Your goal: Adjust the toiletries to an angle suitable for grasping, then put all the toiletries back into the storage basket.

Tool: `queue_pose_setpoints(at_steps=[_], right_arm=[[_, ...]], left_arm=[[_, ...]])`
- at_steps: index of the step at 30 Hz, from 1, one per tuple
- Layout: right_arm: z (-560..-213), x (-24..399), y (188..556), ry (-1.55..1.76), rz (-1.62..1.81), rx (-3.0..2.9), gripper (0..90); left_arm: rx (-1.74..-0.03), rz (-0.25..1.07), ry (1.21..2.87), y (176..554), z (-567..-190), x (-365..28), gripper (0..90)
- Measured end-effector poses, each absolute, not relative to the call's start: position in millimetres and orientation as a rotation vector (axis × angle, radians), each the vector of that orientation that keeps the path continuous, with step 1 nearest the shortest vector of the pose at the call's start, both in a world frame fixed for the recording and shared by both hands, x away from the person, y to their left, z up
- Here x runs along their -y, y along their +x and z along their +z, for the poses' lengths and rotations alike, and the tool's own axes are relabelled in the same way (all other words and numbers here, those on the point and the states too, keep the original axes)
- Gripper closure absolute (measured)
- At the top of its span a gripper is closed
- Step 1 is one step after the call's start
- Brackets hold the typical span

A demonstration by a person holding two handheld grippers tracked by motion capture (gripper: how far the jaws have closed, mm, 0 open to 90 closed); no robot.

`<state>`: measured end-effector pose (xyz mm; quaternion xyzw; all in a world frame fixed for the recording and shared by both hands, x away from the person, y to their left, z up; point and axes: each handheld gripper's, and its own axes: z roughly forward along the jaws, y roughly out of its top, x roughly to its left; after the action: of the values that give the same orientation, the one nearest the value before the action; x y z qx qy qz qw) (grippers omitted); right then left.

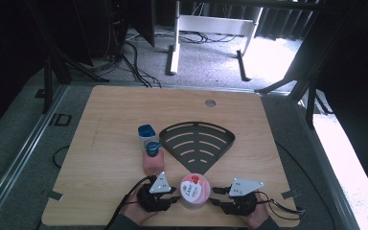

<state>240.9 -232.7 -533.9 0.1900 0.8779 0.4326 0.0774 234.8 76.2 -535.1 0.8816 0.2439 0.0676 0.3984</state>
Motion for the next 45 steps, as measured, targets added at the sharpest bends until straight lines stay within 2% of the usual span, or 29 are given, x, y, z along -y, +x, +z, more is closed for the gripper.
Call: queue_pose_setpoints(at_steps=[5, 12, 13, 16, 17, 18, 19, 24, 42, 45], right_arm=[[-533.7, 232.9, 240.3, 0.545, 1.291, -2.638, 54.4], [-533.0, 240.1, 242.3, 0.555, 1.298, -2.636, 53.5], [-533.2, 240.5, 243.0, 0.553, 1.297, -2.640, 48.7], [-534.0, 239.5, 245.2, 0.537, 1.284, -2.654, 42.0], [-534.0, 239.5, 245.2, 0.537, 1.284, -2.654, 42.0], [-534.0, 239.5, 245.2, 0.537, 1.284, -2.654, 42.0], [-534.9, 235.9, 249.5, 0.511, 1.273, -2.666, 34.3], [-536.5, 229.5, 257.0, 0.480, 1.261, -2.681, 26.4], [-533.4, 245.9, 256.5, 0.468, 1.268, -2.707, 26.2], [-534.1, 246.2, 257.6, 0.464, 1.255, -2.713, 22.6]], left_arm=[[-0.546, 0.144, 2.235, 238.1, -534.9, -61.7, 63.4], [-0.536, 0.154, 2.241, 241.0, -535.6, -54.1, 60.0], [-0.527, 0.153, 2.237, 243.2, -535.6, -52.5, 54.9], [-0.513, 0.156, 2.220, 244.1, -535.8, -51.3, 42.5], [-0.513, 0.160, 2.216, 244.8, -535.8, -49.7, 42.5], [-0.513, 0.160, 2.216, 244.8, -535.8, -49.7, 38.7], [-0.502, 0.158, 2.218, 248.2, -536.7, -45.7, 32.1], [-0.483, 0.167, 2.237, 251.1, -537.6, -40.3, 24.0], [-0.438, 0.118, 2.228, 254.3, -536.5, -27.8, 24.1], [-0.429, 0.115, 2.225, 255.7, -537.0, -24.7, 23.7]])
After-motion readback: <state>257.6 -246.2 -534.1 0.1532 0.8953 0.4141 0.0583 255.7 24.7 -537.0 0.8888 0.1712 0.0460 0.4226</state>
